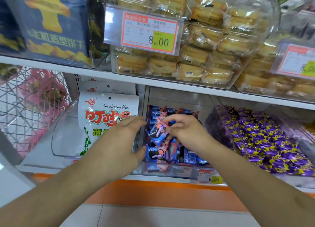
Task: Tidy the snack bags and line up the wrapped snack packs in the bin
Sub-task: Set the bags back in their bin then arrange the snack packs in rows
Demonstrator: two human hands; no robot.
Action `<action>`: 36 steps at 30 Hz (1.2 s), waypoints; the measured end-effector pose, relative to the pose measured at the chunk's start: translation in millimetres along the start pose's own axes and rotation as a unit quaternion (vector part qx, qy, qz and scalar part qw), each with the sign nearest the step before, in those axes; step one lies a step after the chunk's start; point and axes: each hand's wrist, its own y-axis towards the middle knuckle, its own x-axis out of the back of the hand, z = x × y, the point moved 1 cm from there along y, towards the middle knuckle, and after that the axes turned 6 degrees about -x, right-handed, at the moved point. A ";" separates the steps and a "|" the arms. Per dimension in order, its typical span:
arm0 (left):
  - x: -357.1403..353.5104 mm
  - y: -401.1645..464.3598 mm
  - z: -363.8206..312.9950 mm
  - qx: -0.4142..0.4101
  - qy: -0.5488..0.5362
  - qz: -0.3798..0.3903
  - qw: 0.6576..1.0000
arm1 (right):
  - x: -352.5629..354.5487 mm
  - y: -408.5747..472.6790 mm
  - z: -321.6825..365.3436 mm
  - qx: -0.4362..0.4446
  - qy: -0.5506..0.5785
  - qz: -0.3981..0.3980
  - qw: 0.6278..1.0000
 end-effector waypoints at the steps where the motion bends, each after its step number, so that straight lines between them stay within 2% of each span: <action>1: -0.3 0.2 0.2 0.000 0.000 -0.001 1.000 | -4.8 0.9 -1.1 -0.002 -0.016 0.004 1.000; 6: -0.9 0.5 1.9 -0.001 -0.005 0.001 1.000 | -12.4 0.4 -5.1 0.007 -0.044 0.044 0.998; 10: -0.6 0.5 2.9 -0.002 -0.004 -0.001 1.000 | -16.4 -0.8 -6.5 0.075 -0.150 0.006 0.986; 14: 0.7 0.1 2.7 -0.005 -0.007 -0.003 1.000 | -18.1 7.4 -9.5 0.028 -0.079 -0.002 0.996; 19: 1.1 -0.9 2.6 -0.008 -0.011 -0.008 1.000 | -15.0 6.7 -9.7 0.083 -0.251 -0.014 0.964; 21: 0.9 -0.6 3.6 -0.008 -0.011 -0.005 1.000 | -2.7 10.9 -7.1 0.061 -0.237 -0.010 0.970; 23: 0.9 -0.8 4.2 -0.009 -0.011 -0.006 1.000 | 10.1 18.8 -9.1 0.045 -0.204 -0.034 0.977; 26: 0.4 -1.4 3.8 -0.011 -0.007 -0.007 1.000 | 21.4 35.0 -23.0 0.058 -0.297 -0.116 0.946; 28: 0.3 -1.6 3.6 -0.009 -0.009 -0.006 1.000 | 22.5 37.9 -31.2 0.024 -0.340 -0.115 0.933; 32: 1.1 -0.9 3.3 -0.004 -0.015 -0.005 1.000 | 27.9 40.0 -39.7 0.022 -0.315 -0.146 0.938; 36: 0.5 0.0 2.5 -0.001 -0.011 -0.005 1.000 | 33.4 32.7 -29.3 0.038 -0.201 -0.180 0.962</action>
